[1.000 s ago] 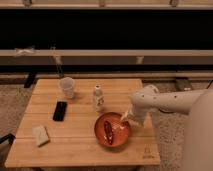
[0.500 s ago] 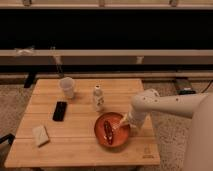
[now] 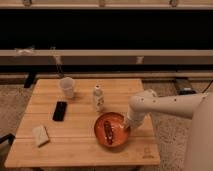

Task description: Drag the ceramic bowl in a circle

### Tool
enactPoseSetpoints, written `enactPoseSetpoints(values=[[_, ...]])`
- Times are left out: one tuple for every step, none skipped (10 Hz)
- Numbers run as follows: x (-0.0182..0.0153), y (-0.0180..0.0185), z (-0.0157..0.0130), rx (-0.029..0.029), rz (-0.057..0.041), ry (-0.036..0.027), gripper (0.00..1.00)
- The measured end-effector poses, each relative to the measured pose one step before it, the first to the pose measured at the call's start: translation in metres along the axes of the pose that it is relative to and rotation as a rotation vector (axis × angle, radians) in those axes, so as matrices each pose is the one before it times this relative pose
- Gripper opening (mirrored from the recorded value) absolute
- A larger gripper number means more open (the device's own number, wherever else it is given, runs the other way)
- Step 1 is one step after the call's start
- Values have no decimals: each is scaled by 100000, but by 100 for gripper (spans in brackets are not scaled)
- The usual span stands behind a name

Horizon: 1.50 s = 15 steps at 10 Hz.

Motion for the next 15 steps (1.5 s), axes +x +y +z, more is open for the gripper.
enactPoseSetpoints(values=[[-314, -1153, -752, 1324, 2781, -1408, 0], [-303, -1004, -570, 1349, 1633, -1408, 0], [-117, -786, -661, 1044, 1924, -912, 0], [-36, -1118, -585, 1501, 1555, -635, 0], [251, -1432, -501, 2020, 1273, -281, 0], [589, -802, -314, 1638, 497, 116, 0], [950, -92, -178, 735, -586, 592, 0], [1384, 257, -177, 492, -938, 934, 0], [1509, 929, -73, 137, -2416, 1279, 0], [1397, 1446, 9, -40, -3457, 1308, 0], [1142, 1820, 6, -375, -3739, 1379, 0], [532, 1502, -26, -513, -2839, 841, 0], [372, 1758, -45, -859, -2955, 668, 0], [232, 1765, 8, -972, -3566, 422, 0], [-114, 1481, 62, -844, -2811, 65, 0]])
